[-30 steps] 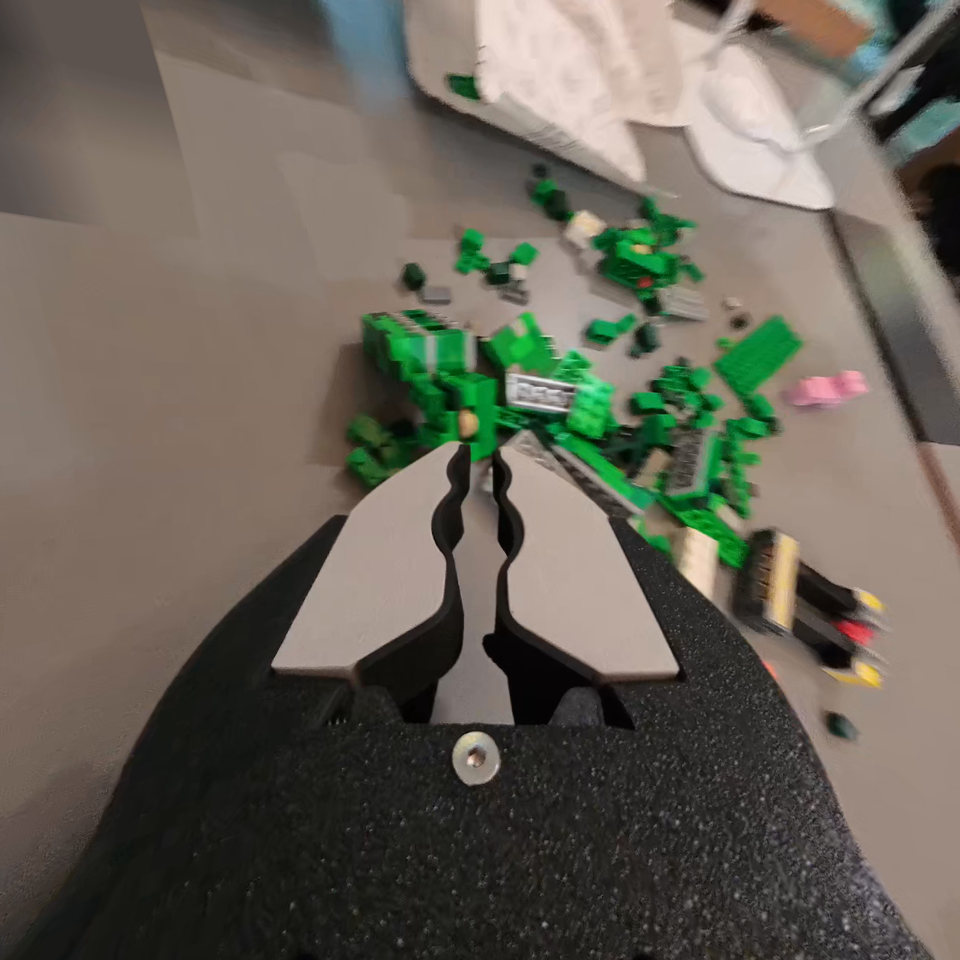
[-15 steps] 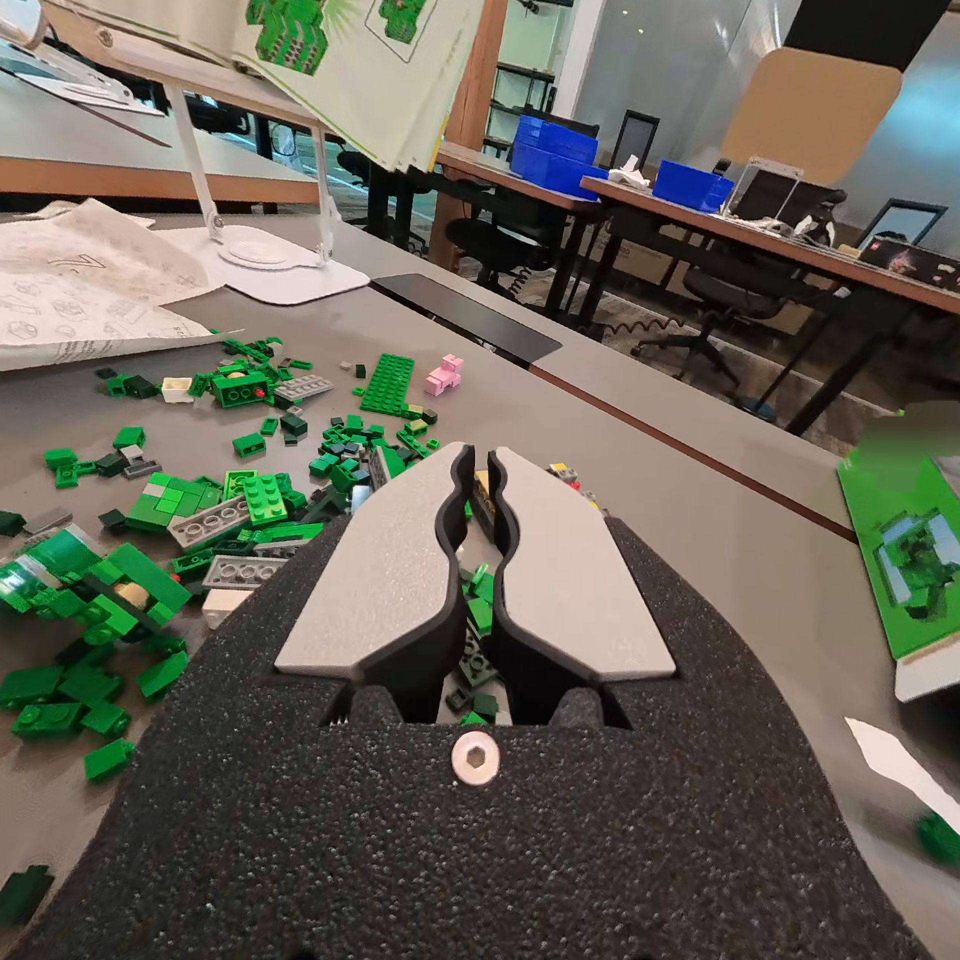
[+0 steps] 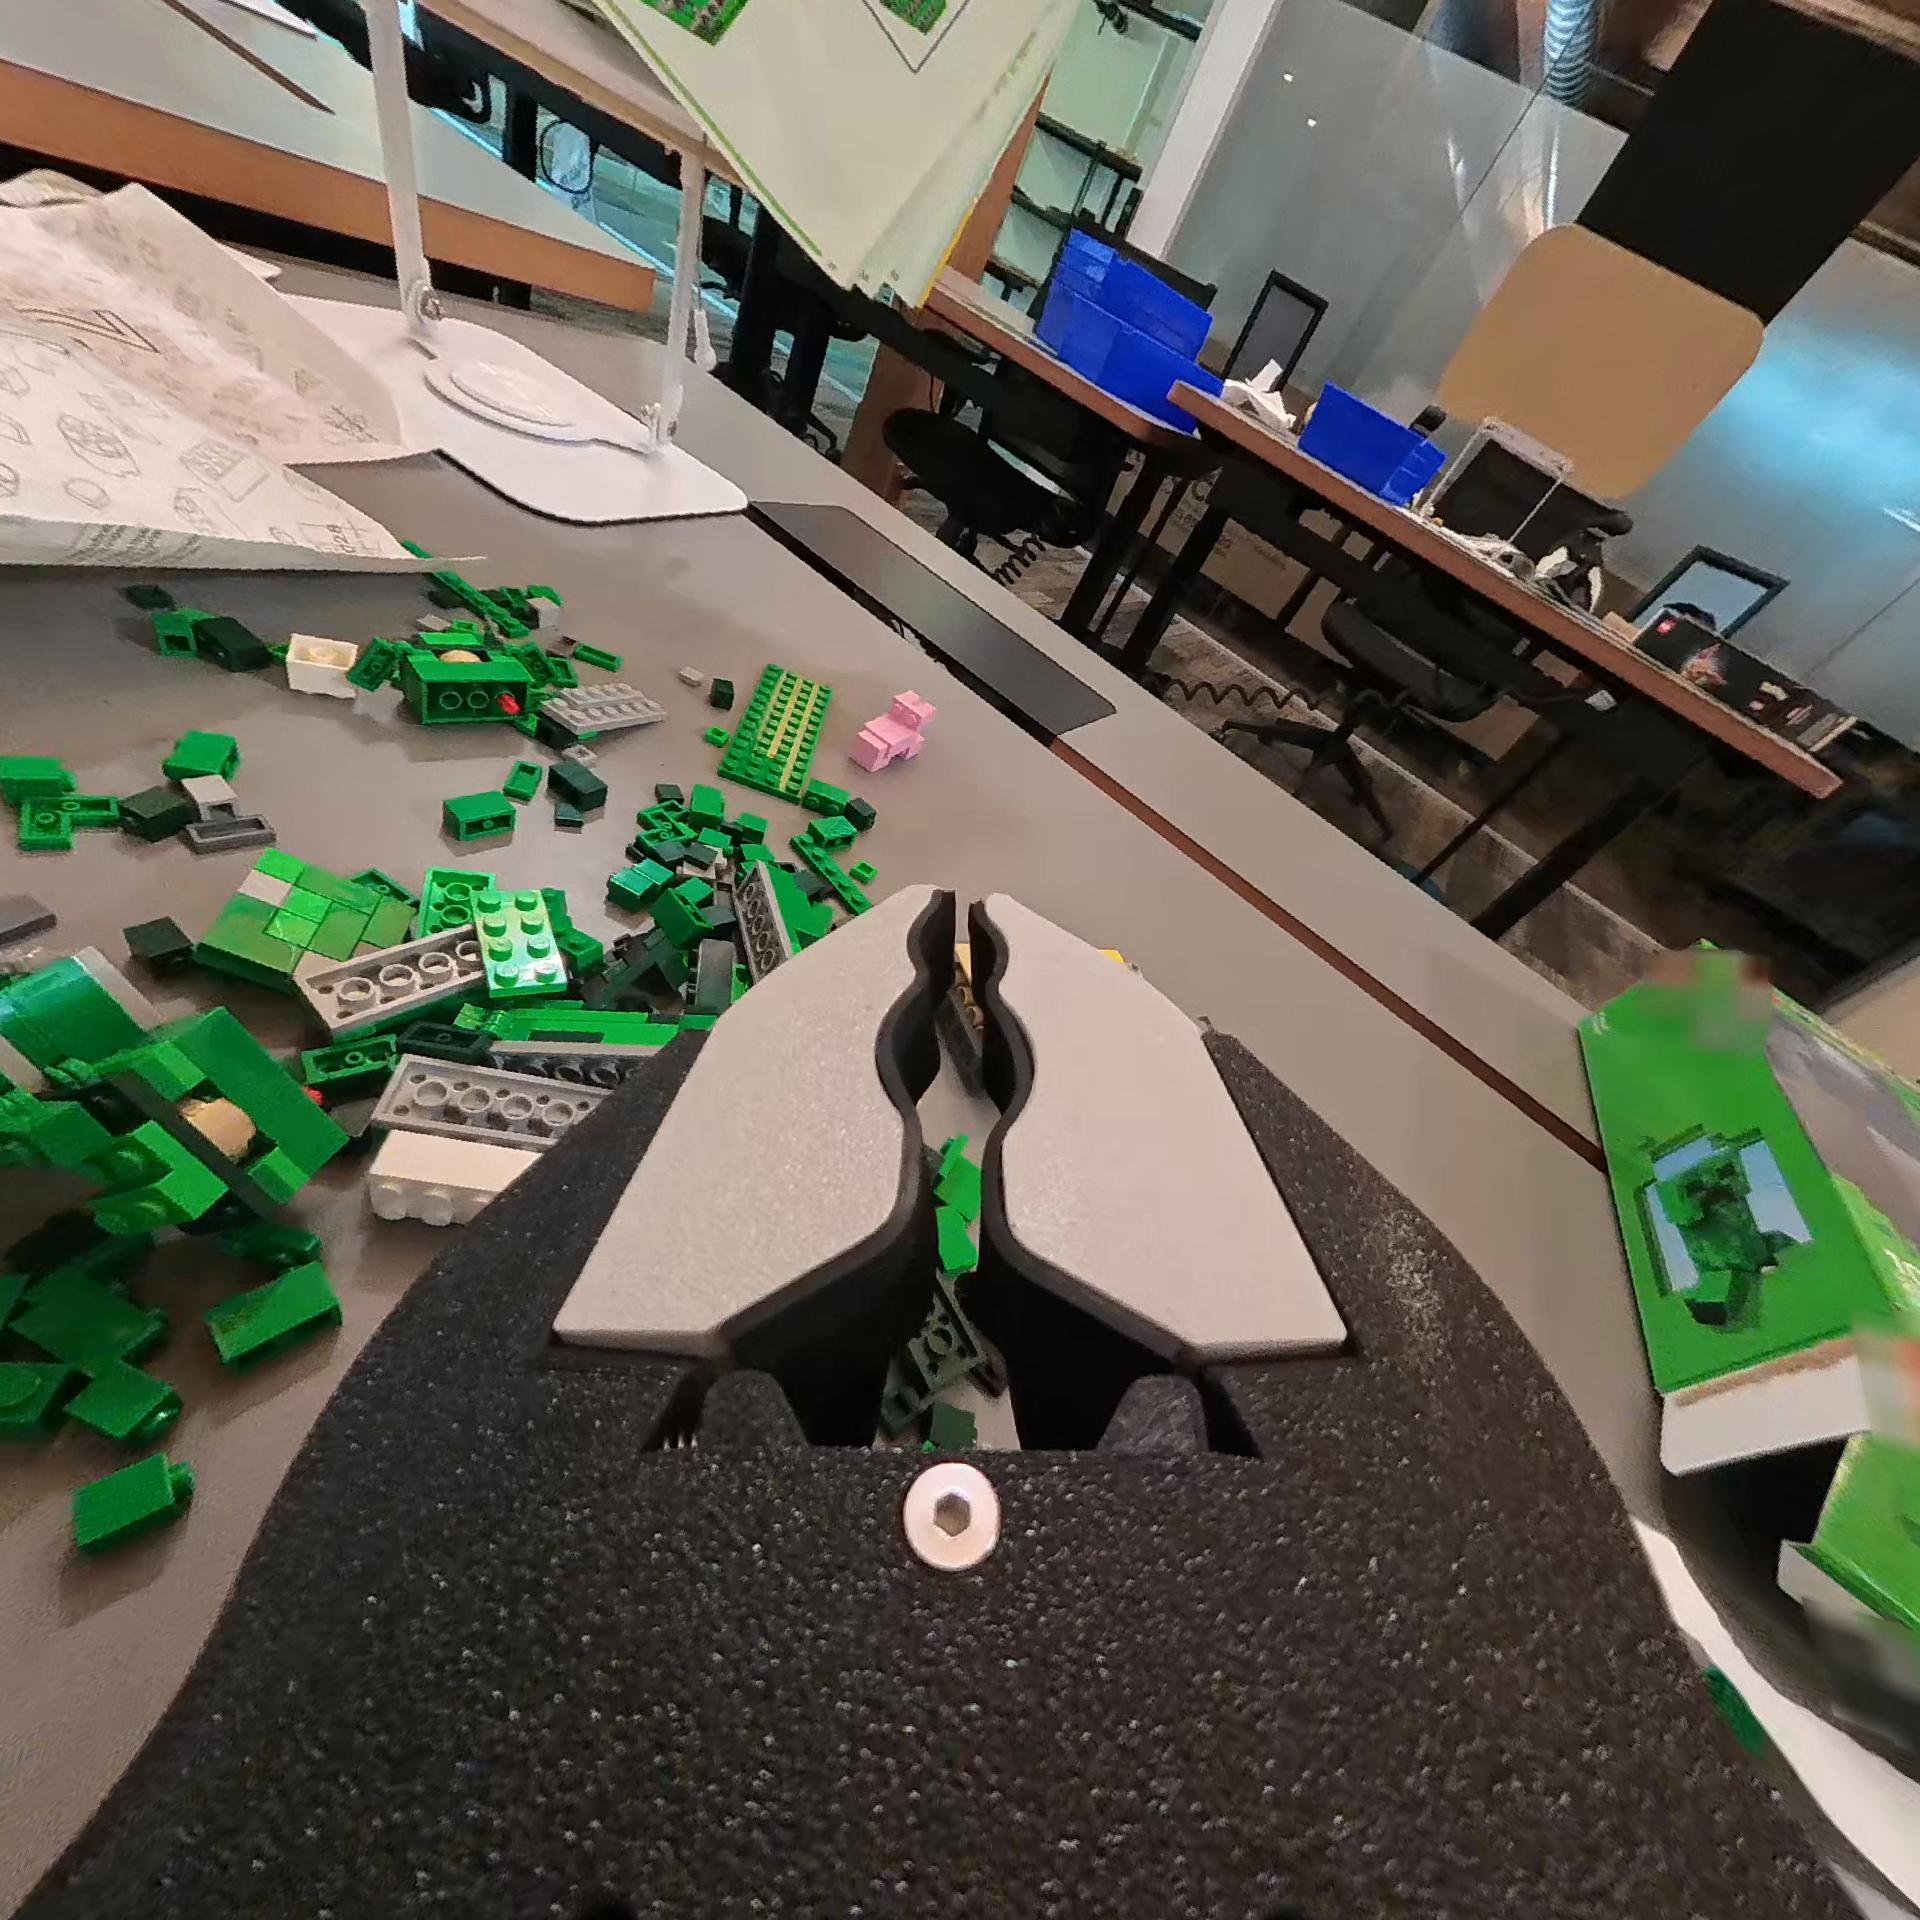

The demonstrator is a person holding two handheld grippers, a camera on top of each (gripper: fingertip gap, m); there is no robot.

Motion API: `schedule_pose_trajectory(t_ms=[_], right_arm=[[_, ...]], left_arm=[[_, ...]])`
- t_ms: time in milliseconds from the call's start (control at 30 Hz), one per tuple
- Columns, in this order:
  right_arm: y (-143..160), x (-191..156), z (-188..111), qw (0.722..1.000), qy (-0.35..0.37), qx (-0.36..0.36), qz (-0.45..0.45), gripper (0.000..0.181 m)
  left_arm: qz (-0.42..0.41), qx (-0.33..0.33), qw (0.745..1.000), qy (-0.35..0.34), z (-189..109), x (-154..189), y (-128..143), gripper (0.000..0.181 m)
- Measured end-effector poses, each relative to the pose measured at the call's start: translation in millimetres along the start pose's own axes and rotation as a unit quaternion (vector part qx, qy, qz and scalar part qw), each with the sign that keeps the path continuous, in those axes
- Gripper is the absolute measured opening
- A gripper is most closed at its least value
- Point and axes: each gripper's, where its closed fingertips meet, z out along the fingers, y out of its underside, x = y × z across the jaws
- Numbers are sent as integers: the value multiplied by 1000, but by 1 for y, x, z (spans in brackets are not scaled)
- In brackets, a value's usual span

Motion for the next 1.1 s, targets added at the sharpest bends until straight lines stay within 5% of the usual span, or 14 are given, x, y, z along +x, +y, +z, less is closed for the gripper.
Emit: schedule_pose_trajectory(t_ms=[1100], right_arm=[[-12,-11,-1,1000,-11,26,-11,0]], left_arm=[[3,1,1000,-2,0,-1,1,0]])
